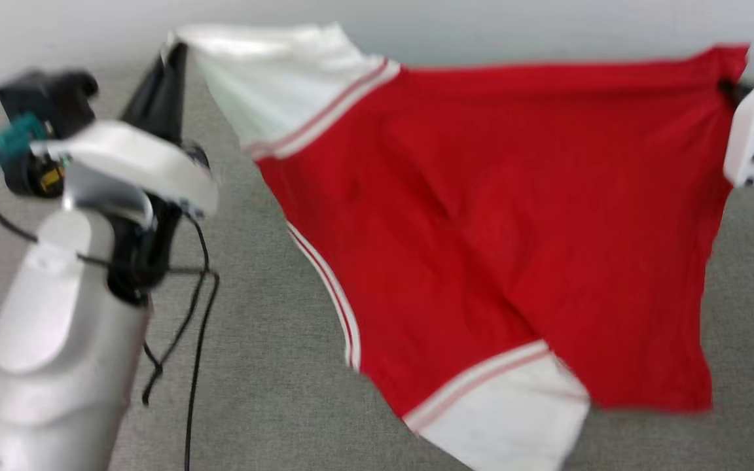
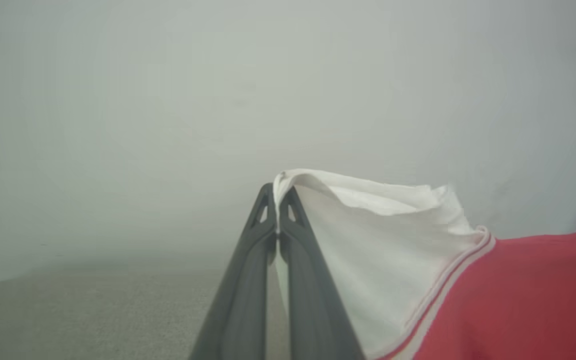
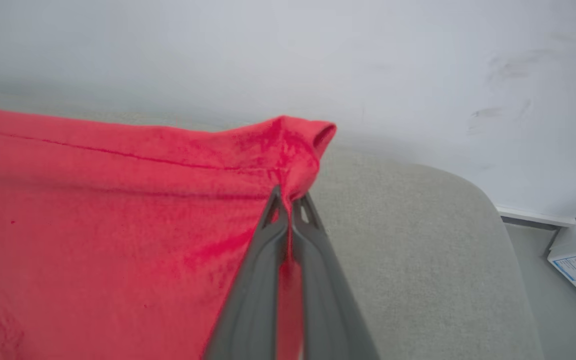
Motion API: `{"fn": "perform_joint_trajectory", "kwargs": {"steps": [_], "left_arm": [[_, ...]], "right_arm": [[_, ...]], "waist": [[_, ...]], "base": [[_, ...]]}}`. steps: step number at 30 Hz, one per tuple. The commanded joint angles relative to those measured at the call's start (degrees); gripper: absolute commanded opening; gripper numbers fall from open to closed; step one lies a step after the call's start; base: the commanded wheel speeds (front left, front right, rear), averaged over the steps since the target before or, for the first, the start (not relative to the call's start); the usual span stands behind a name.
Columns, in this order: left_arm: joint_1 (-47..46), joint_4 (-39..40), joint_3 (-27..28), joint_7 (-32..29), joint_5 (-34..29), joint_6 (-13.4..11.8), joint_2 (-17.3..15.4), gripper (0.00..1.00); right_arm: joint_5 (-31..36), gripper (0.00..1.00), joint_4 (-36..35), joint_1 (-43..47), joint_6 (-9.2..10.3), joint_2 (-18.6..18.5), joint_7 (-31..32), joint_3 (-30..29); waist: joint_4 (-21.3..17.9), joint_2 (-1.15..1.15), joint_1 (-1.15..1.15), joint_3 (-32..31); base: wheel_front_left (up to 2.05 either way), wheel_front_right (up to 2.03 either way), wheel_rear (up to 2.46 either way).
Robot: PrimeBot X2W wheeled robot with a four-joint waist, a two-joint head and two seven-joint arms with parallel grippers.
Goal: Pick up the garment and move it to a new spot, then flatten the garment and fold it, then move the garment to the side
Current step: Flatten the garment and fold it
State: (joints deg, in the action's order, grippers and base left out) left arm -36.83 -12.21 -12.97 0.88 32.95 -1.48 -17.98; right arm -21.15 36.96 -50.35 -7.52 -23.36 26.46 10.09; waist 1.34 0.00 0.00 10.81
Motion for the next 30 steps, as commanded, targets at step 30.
{"fn": "perform_joint_trajectory", "kwargs": {"steps": [30], "left_arm": [[-47.31, -28.18, 2.4, 4.85, -4.25, 1.53, -5.02, 0.0]], "right_arm": [[13.84, 0.0, 8.99, -36.86, 0.1, 4.53, -14.67, -8.61]], "waist": [[-2.28, 0.0, 0.0, 23.72]], "base": [[0.0, 0.0, 0.0]]}}
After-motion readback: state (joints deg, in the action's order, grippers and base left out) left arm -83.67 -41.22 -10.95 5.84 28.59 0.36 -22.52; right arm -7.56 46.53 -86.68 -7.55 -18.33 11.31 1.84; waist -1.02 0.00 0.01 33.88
